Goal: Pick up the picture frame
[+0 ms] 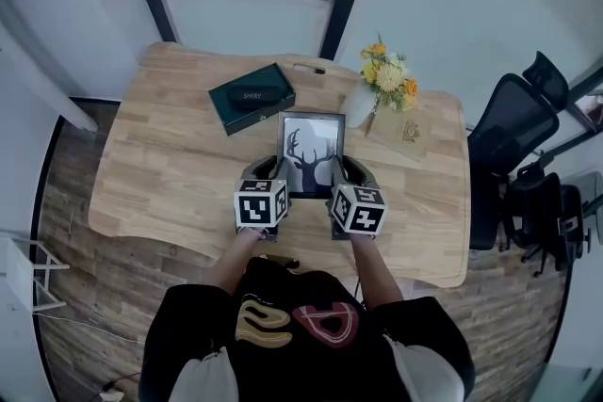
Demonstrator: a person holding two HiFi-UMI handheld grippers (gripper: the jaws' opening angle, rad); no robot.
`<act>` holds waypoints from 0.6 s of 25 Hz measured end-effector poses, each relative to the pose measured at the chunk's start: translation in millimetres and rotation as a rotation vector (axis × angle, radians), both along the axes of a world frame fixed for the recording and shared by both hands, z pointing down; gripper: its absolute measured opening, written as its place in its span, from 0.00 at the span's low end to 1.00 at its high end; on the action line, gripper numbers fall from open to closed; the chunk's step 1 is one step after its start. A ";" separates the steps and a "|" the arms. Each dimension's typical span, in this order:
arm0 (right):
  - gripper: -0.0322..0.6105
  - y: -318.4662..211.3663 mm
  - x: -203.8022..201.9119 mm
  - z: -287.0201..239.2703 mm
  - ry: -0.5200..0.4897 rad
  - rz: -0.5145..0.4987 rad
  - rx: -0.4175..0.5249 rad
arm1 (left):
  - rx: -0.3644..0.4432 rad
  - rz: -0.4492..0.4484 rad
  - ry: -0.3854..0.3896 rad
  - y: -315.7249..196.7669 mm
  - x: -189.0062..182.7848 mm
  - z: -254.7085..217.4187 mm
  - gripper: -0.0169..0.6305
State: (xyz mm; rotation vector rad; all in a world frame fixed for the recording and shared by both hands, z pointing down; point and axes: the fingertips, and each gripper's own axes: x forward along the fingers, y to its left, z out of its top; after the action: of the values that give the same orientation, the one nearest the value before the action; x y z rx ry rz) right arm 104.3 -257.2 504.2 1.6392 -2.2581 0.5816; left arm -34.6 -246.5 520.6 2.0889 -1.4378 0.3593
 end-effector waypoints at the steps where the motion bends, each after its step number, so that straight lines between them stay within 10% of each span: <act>1: 0.16 2.4 -0.9 -2.2 -0.005 0.000 0.002 | 0.006 0.000 -0.002 2.1 -1.0 -2.7 0.15; 15: 0.16 30.5 -7.4 -34.4 -0.045 -0.013 0.060 | 0.103 -0.003 0.003 30.2 -8.7 -38.4 0.15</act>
State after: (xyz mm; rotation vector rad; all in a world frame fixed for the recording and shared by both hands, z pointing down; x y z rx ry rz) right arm 96.9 -226.6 469.8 1.6541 -2.3379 0.5575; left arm -43.3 -216.3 482.2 2.1675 -1.4861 0.2858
